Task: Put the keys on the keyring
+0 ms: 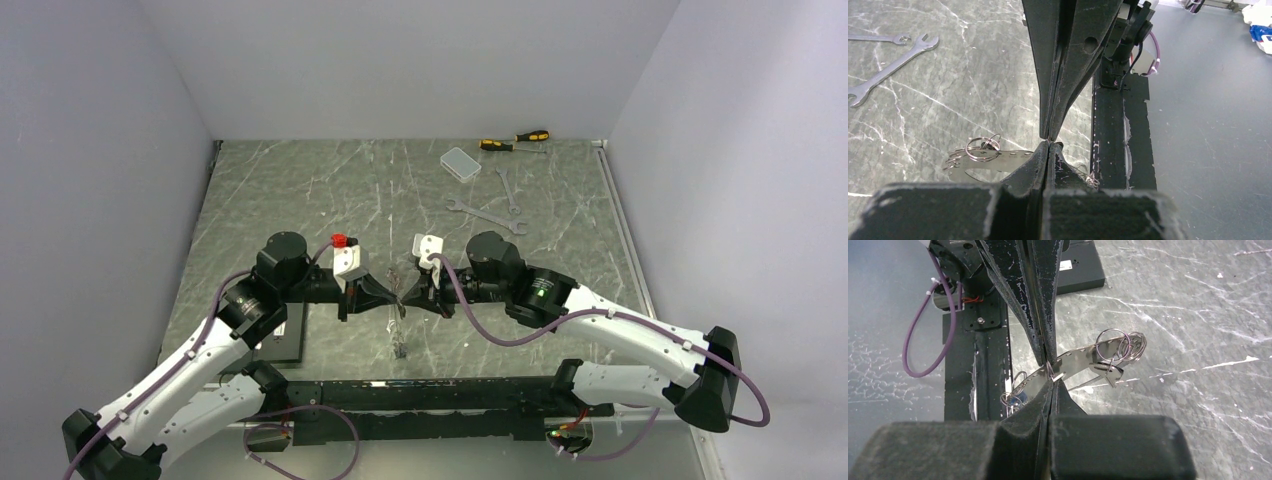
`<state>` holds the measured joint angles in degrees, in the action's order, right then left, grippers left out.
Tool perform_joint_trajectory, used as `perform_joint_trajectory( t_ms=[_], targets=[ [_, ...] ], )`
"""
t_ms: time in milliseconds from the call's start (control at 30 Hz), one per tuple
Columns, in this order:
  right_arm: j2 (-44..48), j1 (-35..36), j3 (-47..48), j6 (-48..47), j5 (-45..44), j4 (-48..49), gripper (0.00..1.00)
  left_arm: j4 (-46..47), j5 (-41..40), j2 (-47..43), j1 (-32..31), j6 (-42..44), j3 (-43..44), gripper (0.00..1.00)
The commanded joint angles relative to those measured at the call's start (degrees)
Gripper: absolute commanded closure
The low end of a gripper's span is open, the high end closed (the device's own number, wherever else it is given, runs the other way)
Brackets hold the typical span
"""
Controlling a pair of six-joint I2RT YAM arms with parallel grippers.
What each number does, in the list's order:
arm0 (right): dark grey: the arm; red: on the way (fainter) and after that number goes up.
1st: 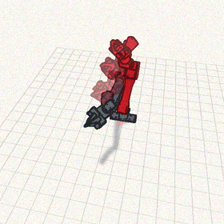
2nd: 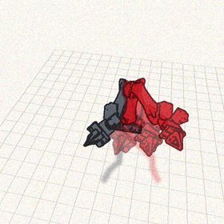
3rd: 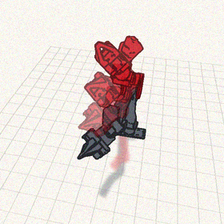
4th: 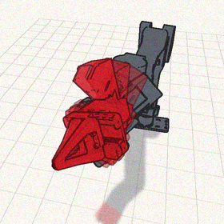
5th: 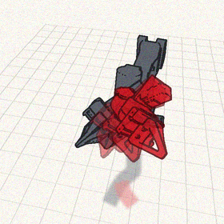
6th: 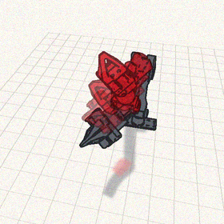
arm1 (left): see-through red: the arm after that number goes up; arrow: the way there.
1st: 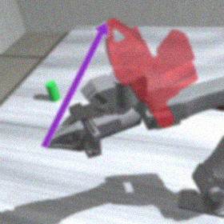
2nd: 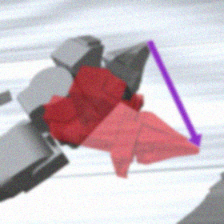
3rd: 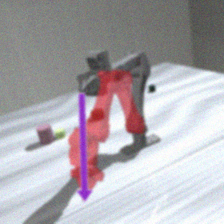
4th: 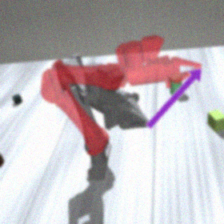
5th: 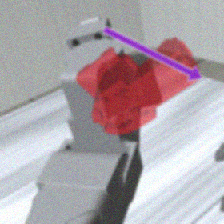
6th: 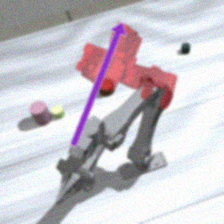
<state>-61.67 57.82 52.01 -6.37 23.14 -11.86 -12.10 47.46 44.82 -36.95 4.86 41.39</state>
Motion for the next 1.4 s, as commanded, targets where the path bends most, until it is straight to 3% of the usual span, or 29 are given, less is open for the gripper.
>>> perform_joint_trajectory(
  t_ms=[0, 1367],
  targets=[
    [1.3, -0.3, -0.4, 0.9, 1.2, 3.3, 1.00, 1.3, 0.1, -1.4, 0.1, -0.5, 2.3, 1.00],
    [-2.0, -1.8, -8.9, 16.1, 7.4, 23.0, 1.00, 2.9, -2.2, -5.1, 1.8, -2.0, 1.9, 1.00]
  ],
)
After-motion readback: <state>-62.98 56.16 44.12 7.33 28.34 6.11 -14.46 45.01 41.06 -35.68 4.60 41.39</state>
